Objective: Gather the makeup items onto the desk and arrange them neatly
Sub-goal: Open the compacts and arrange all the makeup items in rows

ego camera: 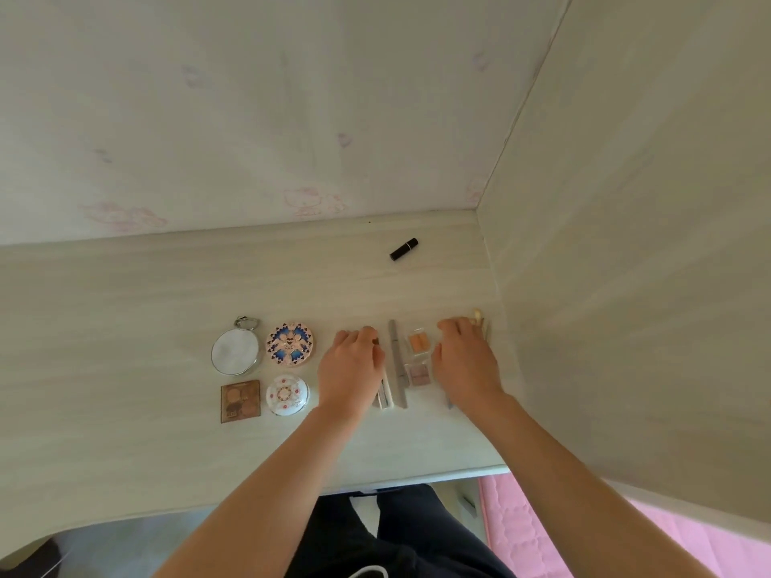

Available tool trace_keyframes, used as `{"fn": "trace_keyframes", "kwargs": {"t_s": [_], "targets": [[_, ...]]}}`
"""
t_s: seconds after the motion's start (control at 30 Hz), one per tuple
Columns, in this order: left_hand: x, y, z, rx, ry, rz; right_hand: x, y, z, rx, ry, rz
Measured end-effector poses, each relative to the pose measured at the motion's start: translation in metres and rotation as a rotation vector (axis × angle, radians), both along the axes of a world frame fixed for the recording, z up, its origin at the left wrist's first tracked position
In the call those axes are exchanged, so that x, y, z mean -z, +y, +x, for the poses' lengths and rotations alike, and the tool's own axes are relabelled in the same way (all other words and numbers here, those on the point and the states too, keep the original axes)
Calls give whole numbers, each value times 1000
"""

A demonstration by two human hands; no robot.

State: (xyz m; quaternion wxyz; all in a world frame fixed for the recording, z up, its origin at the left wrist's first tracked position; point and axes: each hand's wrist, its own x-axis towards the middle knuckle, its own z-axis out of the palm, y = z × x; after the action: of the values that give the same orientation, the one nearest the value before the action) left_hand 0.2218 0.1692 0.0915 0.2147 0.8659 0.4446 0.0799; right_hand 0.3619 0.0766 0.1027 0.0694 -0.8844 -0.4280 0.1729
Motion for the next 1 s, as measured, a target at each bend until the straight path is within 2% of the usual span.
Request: {"fn": "trace_keyframes", "kwargs": {"t_s": [0.23,0.43,0.67,1.0], "targets": [[0,35,-62,-1,13,7,-2,34,-52,-68,-19,-31],[-6,74,-124,49,-24,27,-1,64,-117,14,-93,-52],[-2,119,-199,164,14,4,-5,88,-195,94,-66,-28],[3,150,-238,176,47,-16,-7,120,-243,94,-128,37]]}}
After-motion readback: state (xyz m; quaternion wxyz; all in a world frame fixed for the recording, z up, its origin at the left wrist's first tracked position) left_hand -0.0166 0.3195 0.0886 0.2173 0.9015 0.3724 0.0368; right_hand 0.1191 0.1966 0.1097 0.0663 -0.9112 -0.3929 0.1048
